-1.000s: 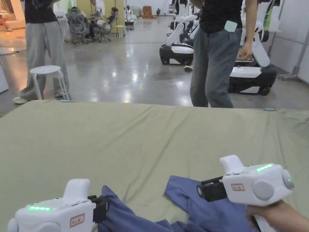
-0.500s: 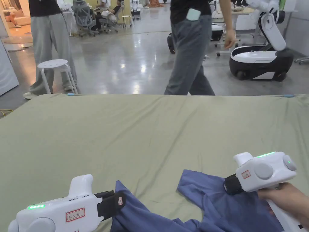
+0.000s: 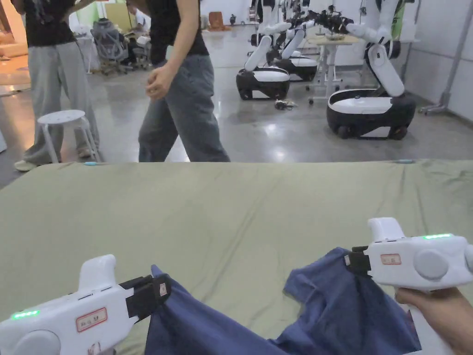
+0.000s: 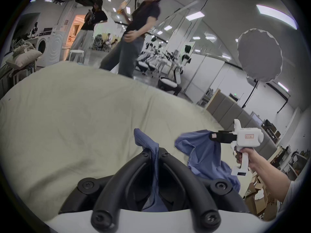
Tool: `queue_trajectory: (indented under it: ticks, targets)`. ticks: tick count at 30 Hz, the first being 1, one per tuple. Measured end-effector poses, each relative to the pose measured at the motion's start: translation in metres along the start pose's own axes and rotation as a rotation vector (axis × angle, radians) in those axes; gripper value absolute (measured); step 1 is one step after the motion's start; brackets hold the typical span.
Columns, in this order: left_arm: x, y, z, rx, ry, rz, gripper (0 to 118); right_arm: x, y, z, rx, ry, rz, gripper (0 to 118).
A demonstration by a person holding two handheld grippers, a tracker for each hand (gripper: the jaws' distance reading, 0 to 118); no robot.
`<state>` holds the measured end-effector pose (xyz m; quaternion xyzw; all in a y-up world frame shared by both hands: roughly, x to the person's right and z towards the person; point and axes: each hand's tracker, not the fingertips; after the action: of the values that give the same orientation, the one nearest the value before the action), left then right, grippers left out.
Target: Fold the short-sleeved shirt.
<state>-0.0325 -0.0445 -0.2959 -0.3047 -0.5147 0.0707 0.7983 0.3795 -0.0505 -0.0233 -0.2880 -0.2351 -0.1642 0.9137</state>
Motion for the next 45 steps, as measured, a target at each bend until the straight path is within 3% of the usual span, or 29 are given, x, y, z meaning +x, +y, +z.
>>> queue_trajectory:
  ticks: [5, 14, 20, 27, 36, 45]
  targets:
    - [0.038, 0.030, 0.054, 0.138, -0.011, -0.087, 5, 0.001, 0.012, 0.113, 0.195, -0.006, -0.036, 3]
    - [0.100, 0.078, 0.212, 0.405, 0.002, -0.264, 5, -0.028, 0.018, 0.348, 0.616, -0.025, -0.081, 3]
    - [0.138, 0.097, 0.326, 0.610, -0.039, -0.348, 5, -0.054, 0.011, 0.470, 0.836, 0.041, -0.101, 3]
    - [0.168, 0.096, 0.453, 0.848, 0.005, -0.461, 5, -0.103, -0.013, 0.585, 1.064, 0.107, -0.060, 3]
    - [0.150, 0.074, 0.540, 0.929, 0.066, -0.475, 5, -0.108, -0.049, 0.660, 1.178, 0.174, -0.066, 3]
    - [0.144, 0.066, 0.542, 0.922, 0.084, -0.480, 5, -0.120, -0.049, 0.666, 1.185, 0.177, -0.028, 3]
